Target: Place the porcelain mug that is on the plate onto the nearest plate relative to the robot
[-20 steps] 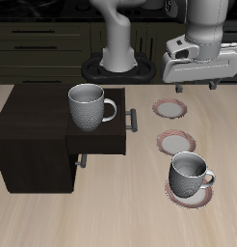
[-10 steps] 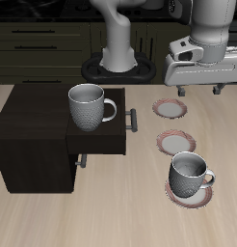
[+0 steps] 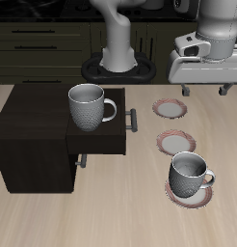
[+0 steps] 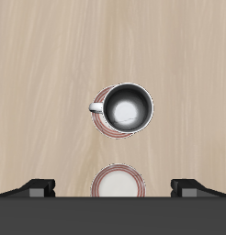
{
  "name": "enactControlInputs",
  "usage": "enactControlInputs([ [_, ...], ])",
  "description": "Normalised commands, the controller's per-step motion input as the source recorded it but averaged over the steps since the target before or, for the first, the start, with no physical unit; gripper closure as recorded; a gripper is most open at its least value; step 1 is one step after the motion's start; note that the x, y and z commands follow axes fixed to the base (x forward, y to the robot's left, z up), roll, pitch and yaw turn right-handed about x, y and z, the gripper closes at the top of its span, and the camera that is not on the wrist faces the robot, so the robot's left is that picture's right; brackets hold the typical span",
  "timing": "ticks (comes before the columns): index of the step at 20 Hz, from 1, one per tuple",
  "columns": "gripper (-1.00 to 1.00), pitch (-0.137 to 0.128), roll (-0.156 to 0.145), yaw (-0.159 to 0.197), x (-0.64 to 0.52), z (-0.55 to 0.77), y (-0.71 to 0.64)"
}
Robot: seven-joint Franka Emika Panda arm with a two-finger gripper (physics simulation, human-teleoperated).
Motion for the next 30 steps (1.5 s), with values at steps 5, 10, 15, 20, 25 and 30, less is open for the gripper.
enactControlInputs([
  [5,-1.0,0.031,0.01,-0.005,0.28,-0.02,0.03],
  [10,-1.0,0.001,-0.012,0.039,0.19,-0.07,0.0],
  [15,-1.0,-0.06,-0.012,0.007,0.21,0.06,-0.08],
  [20,-1.0,-0.003,0.006,-0.001,0.09,0.02,-0.06],
  [25,-1.0,0.004,-0.011,-0.011,-0.02,-0.15,-0.01],
  [30,-1.0,0.003,0.011,0.041,0.02,-0.23,0.11],
])
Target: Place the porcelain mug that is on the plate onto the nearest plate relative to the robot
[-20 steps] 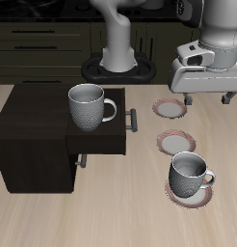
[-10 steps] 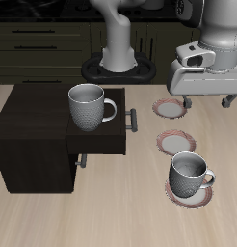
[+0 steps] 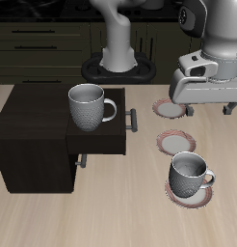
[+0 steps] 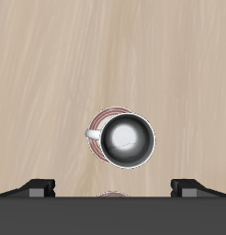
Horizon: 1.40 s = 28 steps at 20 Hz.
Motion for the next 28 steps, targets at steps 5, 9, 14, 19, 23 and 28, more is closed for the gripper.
enactControlInputs([
  [5,-1.0,0.011,-0.006,0.014,-0.01,-0.41,0.01],
  [9,-1.0,0.025,-0.009,0.021,0.04,-0.37,-0.03],
  [14,-1.0,0.032,0.022,0.029,0.02,-0.51,0.04],
  [19,-1.0,0.047,0.013,0.024,-0.01,-0.49,0.03],
  [23,-1.0,0.031,0.001,0.048,0.06,-0.32,0.0],
  [28,-1.0,0.021,0.007,0.047,0.0,-0.25,0.05],
])
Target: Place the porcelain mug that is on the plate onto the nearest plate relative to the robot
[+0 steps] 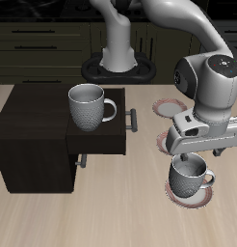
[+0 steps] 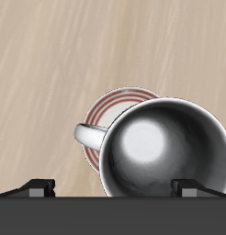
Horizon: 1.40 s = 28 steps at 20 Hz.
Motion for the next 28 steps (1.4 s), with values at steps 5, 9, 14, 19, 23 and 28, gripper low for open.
enactControlInputs([
  [5,-1.0,0.041,0.022,0.025,-0.04,-0.3,0.16],
  [9,-1.0,0.042,0.03,0.025,-0.03,-0.27,0.12],
  [14,1.0,0.022,0.004,0.008,-0.03,-0.18,-0.04],
  [19,1.0,0.01,-0.026,-0.015,0.02,-0.05,-0.2],
  [23,1.0,-0.017,-0.039,-0.013,0.02,0.1,-0.22],
  [28,1.0,-0.035,-0.03,-0.046,-0.02,0.35,-0.13],
])
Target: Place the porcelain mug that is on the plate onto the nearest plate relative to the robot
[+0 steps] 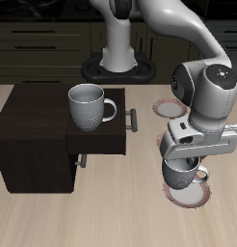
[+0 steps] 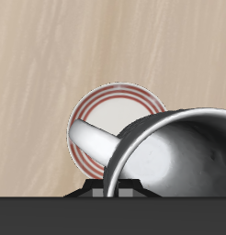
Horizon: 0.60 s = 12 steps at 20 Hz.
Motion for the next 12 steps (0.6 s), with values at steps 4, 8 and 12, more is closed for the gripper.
enactControlInputs([
  [4,1.0,-0.074,0.014,-0.043,-0.26,0.56,-0.01],
  [8,1.0,-0.036,-0.005,-0.046,-0.12,0.28,-0.06],
  [12,1.0,-0.039,0.0,-0.06,-0.23,0.4,-0.14],
])
